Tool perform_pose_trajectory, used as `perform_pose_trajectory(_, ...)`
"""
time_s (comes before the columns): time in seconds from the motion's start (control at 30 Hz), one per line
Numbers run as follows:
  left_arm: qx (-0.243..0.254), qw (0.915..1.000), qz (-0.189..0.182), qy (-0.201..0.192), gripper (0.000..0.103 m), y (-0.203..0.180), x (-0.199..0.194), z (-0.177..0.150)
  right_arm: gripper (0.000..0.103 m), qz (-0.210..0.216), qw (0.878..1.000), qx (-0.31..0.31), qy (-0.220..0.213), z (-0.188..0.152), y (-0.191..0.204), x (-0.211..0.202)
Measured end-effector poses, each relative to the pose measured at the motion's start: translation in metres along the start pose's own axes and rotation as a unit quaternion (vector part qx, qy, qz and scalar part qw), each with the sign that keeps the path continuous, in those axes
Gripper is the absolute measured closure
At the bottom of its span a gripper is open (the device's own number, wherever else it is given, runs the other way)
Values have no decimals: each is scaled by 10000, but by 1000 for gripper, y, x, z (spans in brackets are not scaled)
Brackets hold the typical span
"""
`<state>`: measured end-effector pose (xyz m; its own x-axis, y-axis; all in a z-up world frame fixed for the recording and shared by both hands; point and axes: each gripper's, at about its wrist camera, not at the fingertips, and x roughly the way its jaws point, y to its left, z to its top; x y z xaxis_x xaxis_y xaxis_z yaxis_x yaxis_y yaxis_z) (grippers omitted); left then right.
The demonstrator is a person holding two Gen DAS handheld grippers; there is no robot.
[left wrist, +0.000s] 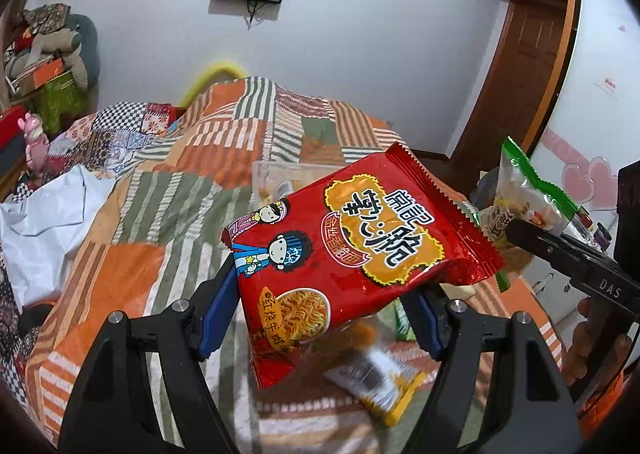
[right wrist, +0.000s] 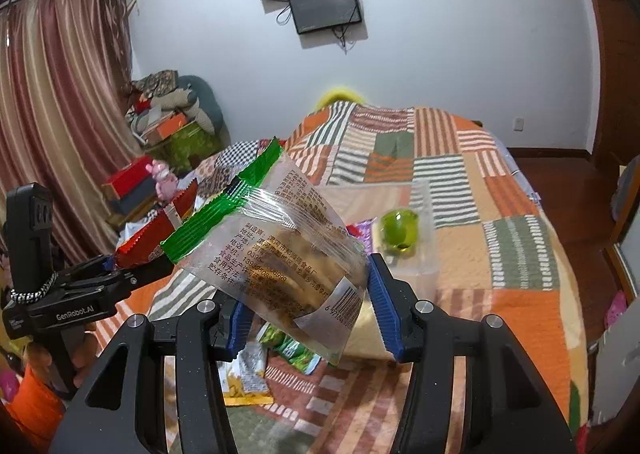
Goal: Organize snacks
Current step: 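Lift both bags and carry them over the clear box, then open both grippers to drop the bags into the box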
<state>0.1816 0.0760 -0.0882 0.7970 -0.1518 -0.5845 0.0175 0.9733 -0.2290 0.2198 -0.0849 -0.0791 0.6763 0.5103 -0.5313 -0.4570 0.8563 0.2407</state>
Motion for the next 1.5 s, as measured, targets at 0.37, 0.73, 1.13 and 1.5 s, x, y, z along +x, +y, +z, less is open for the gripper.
perform_pose_trajectory(0.37, 214, 9997, -121, -24, 29, -25, 29, 29, 54, -168, 9991, 192, -353, 13, -19, -5)
perform_pose_trajectory(0.73, 52, 9996, -90, 269, 28, -30, 84, 53, 54, -295, 9990, 272, -210, 23, -36, 19)
perform_pose_trajectory(1.13, 23, 9976, 94, 691, 28, -27, 134, 62, 54, -175, 9992, 280, 236, 23, -42, 61)
perform_pose_trajectory(1.5, -127, 9946, 248, 997, 20, -19, 161, 63, 52, -100, 9977, 317, 584, 23, -43, 82)
